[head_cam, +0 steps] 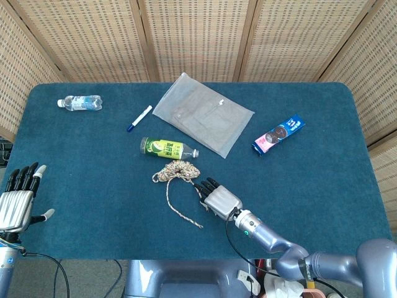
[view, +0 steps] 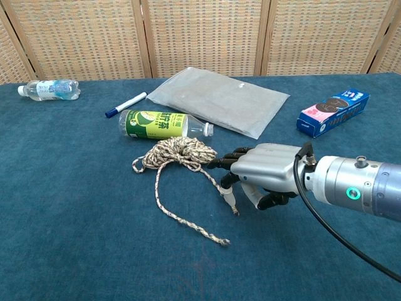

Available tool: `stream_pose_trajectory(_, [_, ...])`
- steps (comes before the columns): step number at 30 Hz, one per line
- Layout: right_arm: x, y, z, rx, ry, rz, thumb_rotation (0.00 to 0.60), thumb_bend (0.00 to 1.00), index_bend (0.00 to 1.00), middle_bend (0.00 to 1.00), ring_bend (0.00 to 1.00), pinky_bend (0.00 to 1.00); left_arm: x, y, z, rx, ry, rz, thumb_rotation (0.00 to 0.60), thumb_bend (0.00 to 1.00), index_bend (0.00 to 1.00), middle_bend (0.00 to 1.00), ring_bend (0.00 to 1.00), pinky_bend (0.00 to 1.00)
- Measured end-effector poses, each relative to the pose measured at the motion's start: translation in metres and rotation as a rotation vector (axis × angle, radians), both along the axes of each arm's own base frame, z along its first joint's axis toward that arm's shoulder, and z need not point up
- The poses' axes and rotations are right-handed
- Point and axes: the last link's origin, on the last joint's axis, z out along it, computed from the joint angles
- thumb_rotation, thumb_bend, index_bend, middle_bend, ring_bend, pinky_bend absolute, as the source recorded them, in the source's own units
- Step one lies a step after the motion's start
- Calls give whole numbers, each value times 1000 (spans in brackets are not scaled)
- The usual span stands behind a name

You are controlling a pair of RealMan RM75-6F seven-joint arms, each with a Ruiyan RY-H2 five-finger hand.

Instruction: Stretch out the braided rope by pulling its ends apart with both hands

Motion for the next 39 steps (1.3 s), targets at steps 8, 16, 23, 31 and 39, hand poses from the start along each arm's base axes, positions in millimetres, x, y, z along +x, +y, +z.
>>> stream_pose_trajectory(8, [3, 4, -2, 7, -19, 0, 600, 1000, 412, 0, 0, 0, 0, -1, -1, -1, 1, -3, 600, 0, 0, 0, 0, 0])
stream_pose_trajectory(16, [6, 6, -7, 10, -22, 11, 600, 1000, 420, 0, 0, 0, 0, -1, -1, -1, 4, -2, 600, 0, 0, 0, 0, 0])
stream_pose_trajectory(23, [-3, 4, -11, 5, 21, 0, 600, 1000, 439, 0, 0, 0, 0, -1, -1, 0, 3, -1, 600, 0, 0, 0, 0, 0])
stream_pose_trajectory(31, [-9, -9, -2, -49, 41, -22, 600, 1000, 441, 0, 0, 0, 0, 0, -2, -5, 6, 0, 600, 0, 0, 0, 0, 0])
stream_pose_trajectory(39, [-32, -29, 8, -117, 101, -89, 600, 1000, 441, 0, 0, 0, 1, 0, -2, -6, 2, 1, 600, 0, 0, 0, 0, 0])
